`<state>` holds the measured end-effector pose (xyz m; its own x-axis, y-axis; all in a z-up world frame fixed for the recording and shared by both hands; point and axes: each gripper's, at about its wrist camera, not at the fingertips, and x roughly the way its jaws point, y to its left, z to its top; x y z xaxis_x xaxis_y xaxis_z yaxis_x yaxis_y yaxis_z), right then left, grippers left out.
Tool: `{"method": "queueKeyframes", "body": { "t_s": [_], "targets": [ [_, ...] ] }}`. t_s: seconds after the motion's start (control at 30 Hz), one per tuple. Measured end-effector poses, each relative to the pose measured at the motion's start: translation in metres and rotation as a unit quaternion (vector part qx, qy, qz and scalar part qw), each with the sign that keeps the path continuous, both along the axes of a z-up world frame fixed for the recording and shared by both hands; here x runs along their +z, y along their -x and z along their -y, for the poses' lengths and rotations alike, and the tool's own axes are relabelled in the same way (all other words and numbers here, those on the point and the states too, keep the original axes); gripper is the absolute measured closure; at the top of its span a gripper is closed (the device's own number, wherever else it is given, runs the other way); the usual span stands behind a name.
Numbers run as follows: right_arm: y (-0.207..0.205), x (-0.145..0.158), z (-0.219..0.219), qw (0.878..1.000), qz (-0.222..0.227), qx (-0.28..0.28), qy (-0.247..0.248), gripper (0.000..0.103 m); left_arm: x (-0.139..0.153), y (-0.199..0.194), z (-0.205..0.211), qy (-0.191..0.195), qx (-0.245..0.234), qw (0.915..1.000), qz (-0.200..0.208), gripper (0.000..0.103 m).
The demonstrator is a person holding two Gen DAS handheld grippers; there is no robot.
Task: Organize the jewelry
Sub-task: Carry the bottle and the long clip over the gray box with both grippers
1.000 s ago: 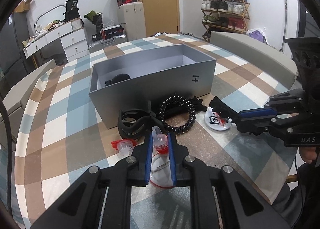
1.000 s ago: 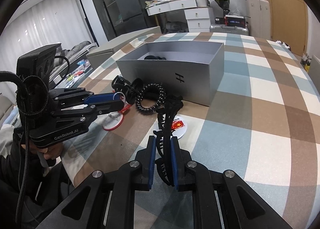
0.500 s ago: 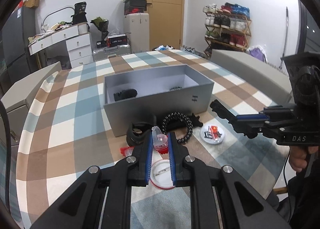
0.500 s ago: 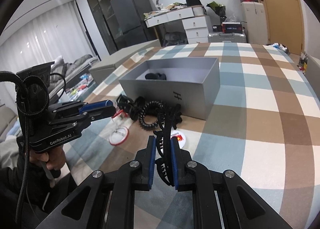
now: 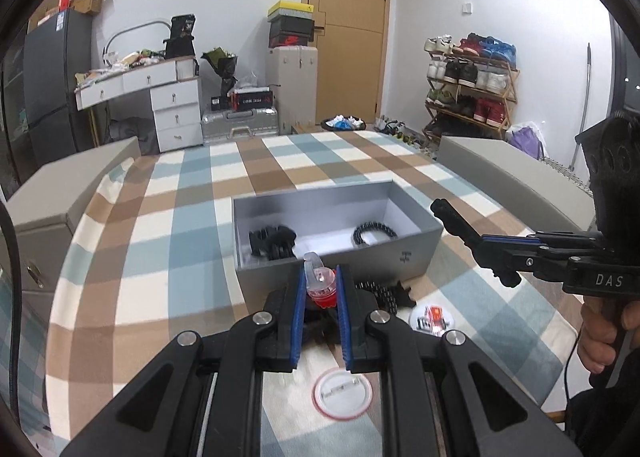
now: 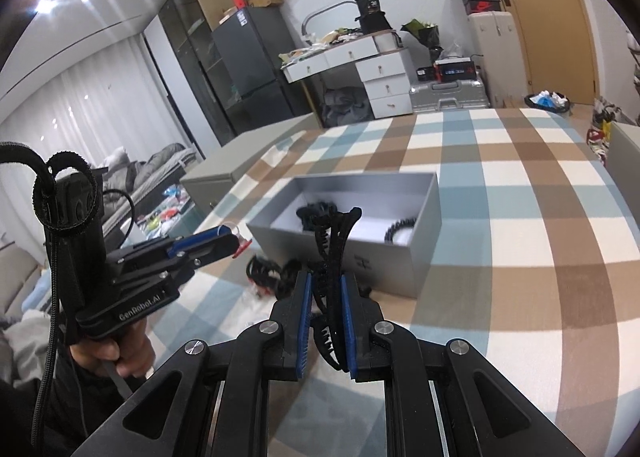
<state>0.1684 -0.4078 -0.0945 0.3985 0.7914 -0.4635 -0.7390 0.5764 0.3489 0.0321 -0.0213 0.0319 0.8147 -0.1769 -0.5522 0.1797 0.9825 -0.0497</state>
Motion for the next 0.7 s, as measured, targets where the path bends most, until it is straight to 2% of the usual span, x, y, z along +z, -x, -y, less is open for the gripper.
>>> {"method": "queueKeyframes", "body": {
  "t_s": [0.4, 0.7],
  "targets": [
    [-0.022, 0.028, -0.01, 1.0, 0.0, -0.014, -0.025, 0.089, 0.018, -0.02, -0.01, 0.003, 0.014, 0.9995, 0.03, 0.093],
    [-0.045, 0.041, -0.014, 0.998, -0.004, -0.03, -0.048, 0.089, 0.012, -0.037, -0.015, 0.001, 0.026, 0.9993, 0.028, 0.093]
  ]
}}
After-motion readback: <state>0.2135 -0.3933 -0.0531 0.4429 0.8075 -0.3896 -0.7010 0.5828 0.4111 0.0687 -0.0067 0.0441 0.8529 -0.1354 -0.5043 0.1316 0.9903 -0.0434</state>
